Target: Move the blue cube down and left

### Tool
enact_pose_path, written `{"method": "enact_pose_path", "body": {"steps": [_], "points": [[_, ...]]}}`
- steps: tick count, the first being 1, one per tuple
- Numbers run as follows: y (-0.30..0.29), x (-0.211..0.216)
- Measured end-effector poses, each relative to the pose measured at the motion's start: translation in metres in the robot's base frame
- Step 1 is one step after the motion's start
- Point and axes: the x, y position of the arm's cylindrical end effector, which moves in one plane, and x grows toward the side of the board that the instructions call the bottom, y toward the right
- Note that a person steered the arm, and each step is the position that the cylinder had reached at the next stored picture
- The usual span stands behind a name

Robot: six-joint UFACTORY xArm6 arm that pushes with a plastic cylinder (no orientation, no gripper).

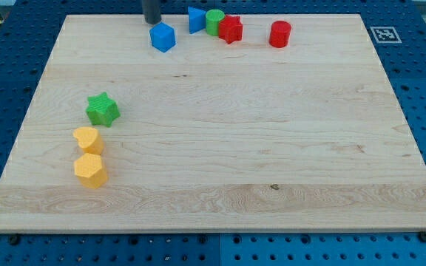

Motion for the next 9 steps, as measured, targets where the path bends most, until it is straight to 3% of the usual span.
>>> {"method": "enact_pose_path", "body": {"steps": [2, 6, 9], "points": [[0.038, 0.031], [-0.038, 0.071], [-0.038, 0.096]]}}
